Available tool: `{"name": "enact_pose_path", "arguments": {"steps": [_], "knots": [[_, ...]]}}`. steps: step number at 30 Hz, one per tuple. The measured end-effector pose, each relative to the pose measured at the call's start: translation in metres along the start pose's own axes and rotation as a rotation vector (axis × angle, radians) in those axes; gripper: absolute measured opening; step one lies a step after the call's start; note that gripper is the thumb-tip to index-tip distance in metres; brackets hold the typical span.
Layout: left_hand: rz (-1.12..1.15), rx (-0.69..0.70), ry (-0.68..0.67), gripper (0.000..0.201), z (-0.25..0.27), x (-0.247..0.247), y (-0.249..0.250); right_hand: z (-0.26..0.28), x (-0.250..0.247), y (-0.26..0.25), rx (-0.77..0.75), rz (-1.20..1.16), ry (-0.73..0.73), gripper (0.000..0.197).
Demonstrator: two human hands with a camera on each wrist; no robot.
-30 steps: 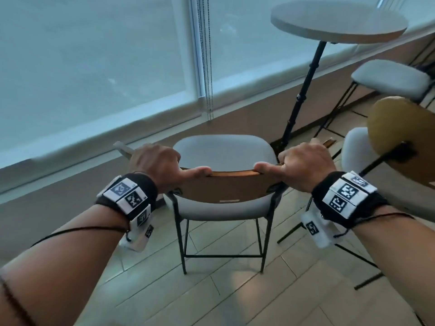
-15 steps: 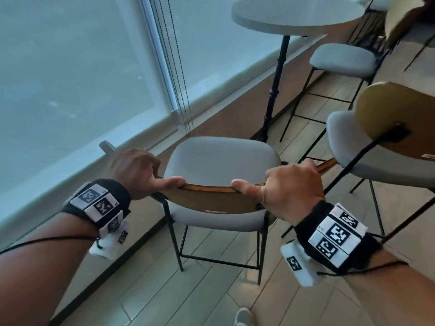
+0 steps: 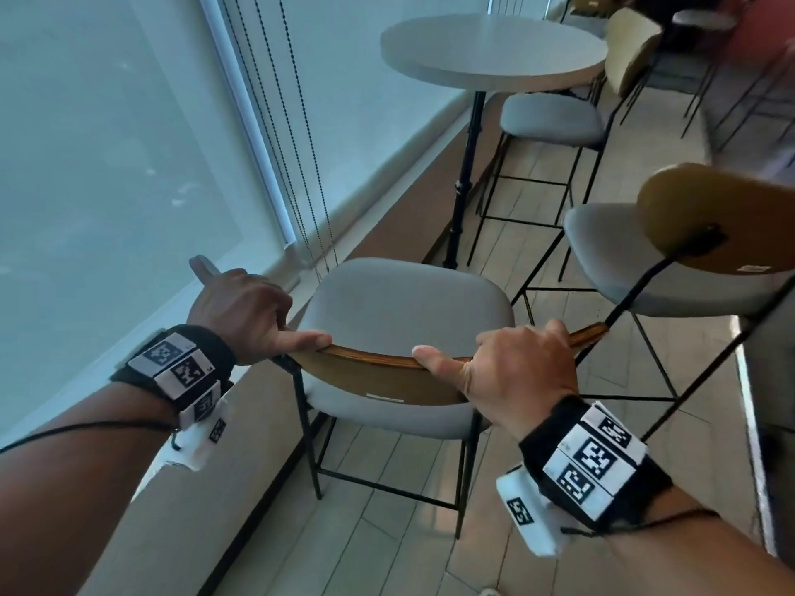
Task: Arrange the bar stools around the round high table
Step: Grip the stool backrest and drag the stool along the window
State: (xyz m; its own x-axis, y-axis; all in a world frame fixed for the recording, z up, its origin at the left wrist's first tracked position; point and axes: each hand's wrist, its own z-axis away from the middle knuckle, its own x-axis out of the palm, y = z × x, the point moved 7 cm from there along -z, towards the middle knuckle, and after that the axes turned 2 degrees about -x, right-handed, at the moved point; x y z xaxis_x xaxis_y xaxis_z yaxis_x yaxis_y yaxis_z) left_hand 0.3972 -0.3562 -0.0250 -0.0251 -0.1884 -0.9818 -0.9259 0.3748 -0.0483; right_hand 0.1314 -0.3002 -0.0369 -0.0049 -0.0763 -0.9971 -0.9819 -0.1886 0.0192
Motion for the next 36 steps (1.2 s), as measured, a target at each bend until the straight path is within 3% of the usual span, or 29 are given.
{"name": "enact_pose_path", "arguments": {"steps": [6,16,23,36], "knots": [[-0.008,0.102,-0.004,0.094,-0.021,0.007,-0.045,-0.015,-0.003,-0.042,0.11,-0.01,0.01,0.108],[0.076,0.156,-0.049,0.097,-0.052,0.014,-0.101,-0.041,-0.005,-0.088,0.225,-0.031,0.0,0.092],[0.049,0.194,-0.048,0.105,-0.048,0.009,-0.095,-0.04,-0.007,-0.091,0.23,-0.056,-0.015,0.1],[0.076,0.253,0.066,0.095,-0.031,-0.001,-0.094,-0.03,-0.006,-0.1,0.229,-0.077,-0.012,0.098]]}}
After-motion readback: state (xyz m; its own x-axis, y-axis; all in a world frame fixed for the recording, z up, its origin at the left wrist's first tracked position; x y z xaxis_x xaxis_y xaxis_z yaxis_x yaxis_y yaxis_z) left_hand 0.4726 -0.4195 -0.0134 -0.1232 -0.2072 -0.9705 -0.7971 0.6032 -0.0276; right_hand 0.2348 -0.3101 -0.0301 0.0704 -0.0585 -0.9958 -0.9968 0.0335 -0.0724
